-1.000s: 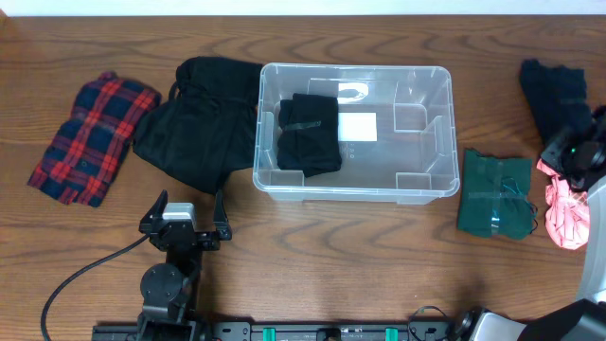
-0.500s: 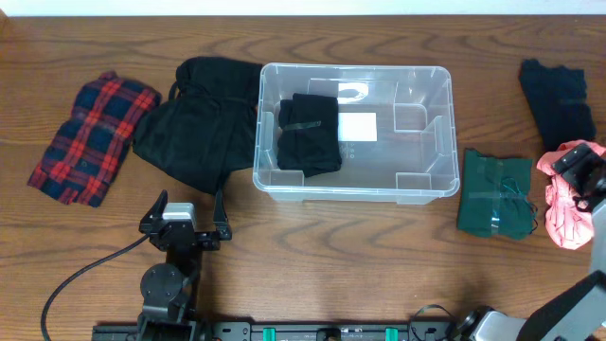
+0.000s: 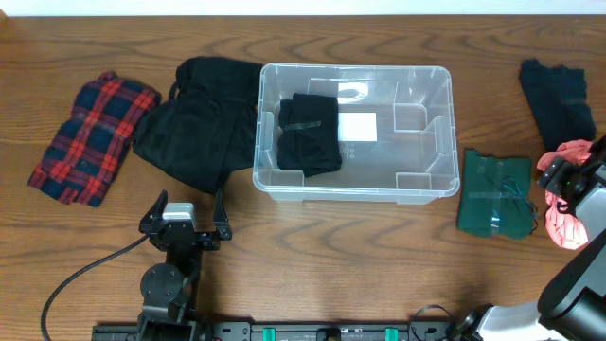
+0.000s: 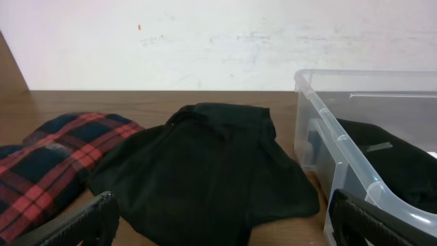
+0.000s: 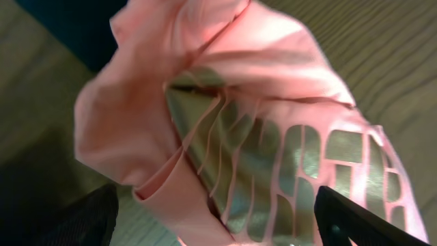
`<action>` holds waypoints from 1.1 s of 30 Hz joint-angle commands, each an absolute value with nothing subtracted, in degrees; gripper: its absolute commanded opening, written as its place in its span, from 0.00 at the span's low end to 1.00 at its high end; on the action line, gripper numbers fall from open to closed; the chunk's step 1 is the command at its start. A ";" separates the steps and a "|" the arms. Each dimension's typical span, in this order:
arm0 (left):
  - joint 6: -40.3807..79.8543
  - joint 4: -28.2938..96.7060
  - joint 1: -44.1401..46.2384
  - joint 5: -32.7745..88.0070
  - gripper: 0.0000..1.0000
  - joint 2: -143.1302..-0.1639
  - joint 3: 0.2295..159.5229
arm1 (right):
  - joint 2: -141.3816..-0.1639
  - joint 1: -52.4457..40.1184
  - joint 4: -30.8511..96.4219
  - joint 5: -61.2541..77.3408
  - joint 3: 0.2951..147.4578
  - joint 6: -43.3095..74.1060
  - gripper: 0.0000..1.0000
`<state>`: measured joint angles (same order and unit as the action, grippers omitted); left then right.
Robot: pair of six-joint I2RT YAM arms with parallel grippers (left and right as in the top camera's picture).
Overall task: Pack container
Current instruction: 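Grasp the pink gold-print shirt with the right gripper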
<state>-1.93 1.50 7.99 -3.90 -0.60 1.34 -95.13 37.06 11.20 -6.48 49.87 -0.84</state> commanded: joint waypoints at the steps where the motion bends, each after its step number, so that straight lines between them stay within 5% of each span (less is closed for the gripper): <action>1: -2.70 3.62 8.08 -5.61 0.98 -0.27 0.23 | -97.86 37.54 11.00 -7.07 49.60 -4.78 0.89; 8: -2.70 3.62 8.08 -5.61 0.98 -0.27 0.23 | -105.19 37.54 10.44 -7.05 49.60 -6.28 0.88; 11: -2.70 3.62 8.08 -5.61 0.98 -0.27 0.23 | -106.34 37.54 10.70 -5.69 49.60 -6.24 0.64; 14: -2.70 3.62 8.08 -5.61 0.98 -0.27 0.23 | -105.84 37.52 10.68 -5.48 49.80 -4.43 0.22; 16: -2.72 3.64 8.08 -5.61 0.98 -0.27 0.23 | -104.79 37.47 10.81 -5.21 49.82 -4.27 0.04; 33: -2.70 3.62 8.08 -5.61 0.98 -0.27 0.23 | -73.52 35.03 10.85 4.05 49.93 -0.69 0.01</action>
<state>-1.91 1.52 7.99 -3.90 -0.60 1.34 -78.94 37.04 11.27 -0.21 49.54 -1.85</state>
